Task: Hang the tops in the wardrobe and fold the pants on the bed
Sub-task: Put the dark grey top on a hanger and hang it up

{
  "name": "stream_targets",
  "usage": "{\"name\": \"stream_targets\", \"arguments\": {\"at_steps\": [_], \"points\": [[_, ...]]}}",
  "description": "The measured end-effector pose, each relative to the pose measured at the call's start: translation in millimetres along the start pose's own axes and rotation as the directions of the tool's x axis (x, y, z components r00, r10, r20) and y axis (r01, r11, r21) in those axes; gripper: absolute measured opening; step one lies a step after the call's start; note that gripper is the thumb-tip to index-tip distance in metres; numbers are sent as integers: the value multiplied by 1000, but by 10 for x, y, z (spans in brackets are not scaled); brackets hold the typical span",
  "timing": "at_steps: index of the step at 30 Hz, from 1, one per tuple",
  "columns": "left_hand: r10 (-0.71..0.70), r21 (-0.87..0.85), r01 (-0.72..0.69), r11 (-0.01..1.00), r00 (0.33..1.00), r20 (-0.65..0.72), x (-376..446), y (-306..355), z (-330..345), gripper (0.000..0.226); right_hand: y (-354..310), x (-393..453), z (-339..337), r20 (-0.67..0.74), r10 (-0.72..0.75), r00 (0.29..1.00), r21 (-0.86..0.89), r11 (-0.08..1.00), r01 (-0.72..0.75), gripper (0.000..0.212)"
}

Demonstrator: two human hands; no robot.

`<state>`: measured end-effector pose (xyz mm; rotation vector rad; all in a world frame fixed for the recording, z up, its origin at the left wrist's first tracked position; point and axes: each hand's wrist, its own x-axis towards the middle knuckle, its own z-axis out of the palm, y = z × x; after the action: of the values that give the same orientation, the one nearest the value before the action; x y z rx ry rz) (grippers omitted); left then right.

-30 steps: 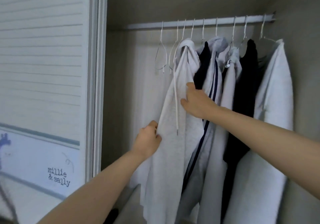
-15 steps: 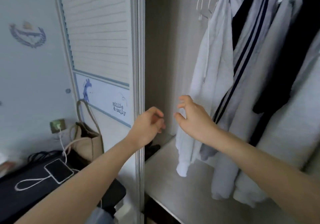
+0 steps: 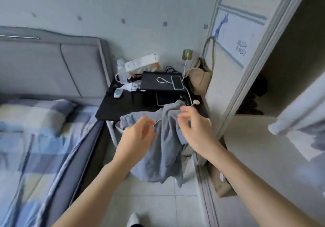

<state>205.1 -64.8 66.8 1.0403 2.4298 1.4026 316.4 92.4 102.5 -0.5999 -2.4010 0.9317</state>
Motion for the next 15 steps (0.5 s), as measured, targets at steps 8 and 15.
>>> {"name": "stream_targets", "arguments": {"at_steps": [8, 15], "points": [[-446, -27, 475, 880, 804, -395, -1979, -1009, -990, 14, -1046, -803, 1573, 459, -241, 855, 195, 966, 168, 28], [-677, -128, 748, 652, 497, -542, -3660, -1595, -1598, 15, -1904, -1760, 2758, 702, -375, 606, 275, 927, 255, 26]]}}
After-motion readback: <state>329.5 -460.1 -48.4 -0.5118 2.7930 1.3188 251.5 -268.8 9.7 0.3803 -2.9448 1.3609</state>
